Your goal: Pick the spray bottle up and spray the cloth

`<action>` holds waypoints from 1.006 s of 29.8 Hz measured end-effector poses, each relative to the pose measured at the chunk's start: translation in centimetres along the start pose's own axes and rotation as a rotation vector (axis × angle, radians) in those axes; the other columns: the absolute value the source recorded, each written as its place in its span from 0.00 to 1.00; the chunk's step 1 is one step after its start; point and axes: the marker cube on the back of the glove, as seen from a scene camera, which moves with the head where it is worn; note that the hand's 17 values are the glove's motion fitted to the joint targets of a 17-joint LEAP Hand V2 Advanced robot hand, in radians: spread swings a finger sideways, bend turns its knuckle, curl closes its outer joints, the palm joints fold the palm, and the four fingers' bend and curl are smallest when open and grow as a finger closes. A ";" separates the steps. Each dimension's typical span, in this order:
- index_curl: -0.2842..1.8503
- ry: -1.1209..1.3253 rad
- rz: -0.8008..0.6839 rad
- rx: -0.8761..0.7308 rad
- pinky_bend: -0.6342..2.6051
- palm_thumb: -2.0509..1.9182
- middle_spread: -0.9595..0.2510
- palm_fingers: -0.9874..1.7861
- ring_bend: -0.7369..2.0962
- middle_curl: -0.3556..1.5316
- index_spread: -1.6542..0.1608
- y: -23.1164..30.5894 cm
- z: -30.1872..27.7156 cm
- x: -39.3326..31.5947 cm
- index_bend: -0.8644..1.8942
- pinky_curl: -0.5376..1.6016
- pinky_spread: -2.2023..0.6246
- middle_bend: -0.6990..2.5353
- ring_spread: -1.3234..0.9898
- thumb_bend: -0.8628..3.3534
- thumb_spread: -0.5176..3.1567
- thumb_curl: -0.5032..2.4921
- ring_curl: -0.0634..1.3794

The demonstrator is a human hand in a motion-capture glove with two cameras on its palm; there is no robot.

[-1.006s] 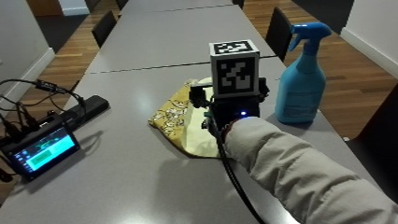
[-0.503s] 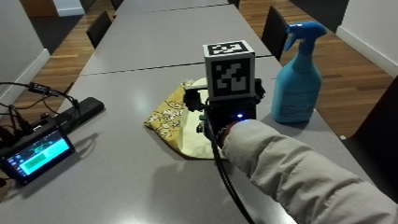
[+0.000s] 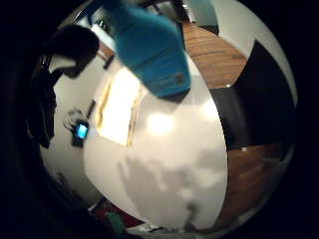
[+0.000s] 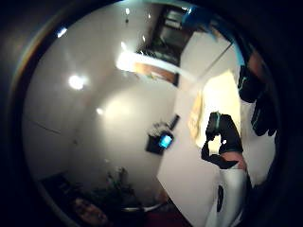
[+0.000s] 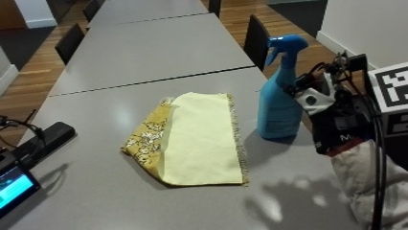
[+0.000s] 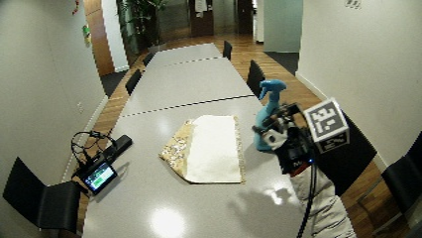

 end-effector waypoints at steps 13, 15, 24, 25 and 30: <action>0.35 -0.260 0.126 0.063 0.23 0.76 0.76 0.64 0.43 0.43 0.79 -5.9 0.7 12.0 0.45 0.37 0.76 0.42 0.52 0.22 0.36 0.34 0.31; 0.34 -0.244 0.119 0.095 0.26 0.77 0.75 0.69 0.41 0.42 0.79 -5.5 0.1 12.0 0.45 0.37 0.75 0.40 0.52 0.22 0.35 0.35 0.29; 0.37 -0.117 0.038 0.377 0.29 0.77 0.75 0.78 0.41 0.43 0.78 -6.5 -2.9 11.2 0.45 0.42 0.72 0.38 0.52 0.21 0.30 0.37 0.33; 0.37 -0.115 0.034 0.394 0.28 0.78 0.75 0.78 0.41 0.43 0.78 -6.8 -3.1 11.0 0.45 0.42 0.72 0.38 0.52 0.21 0.30 0.37 0.33; 0.37 0.021 -0.012 0.385 0.28 0.78 0.75 0.78 0.41 0.43 0.77 -5.7 -4.3 11.5 0.44 0.43 0.72 0.38 0.52 0.20 0.28 0.38 0.35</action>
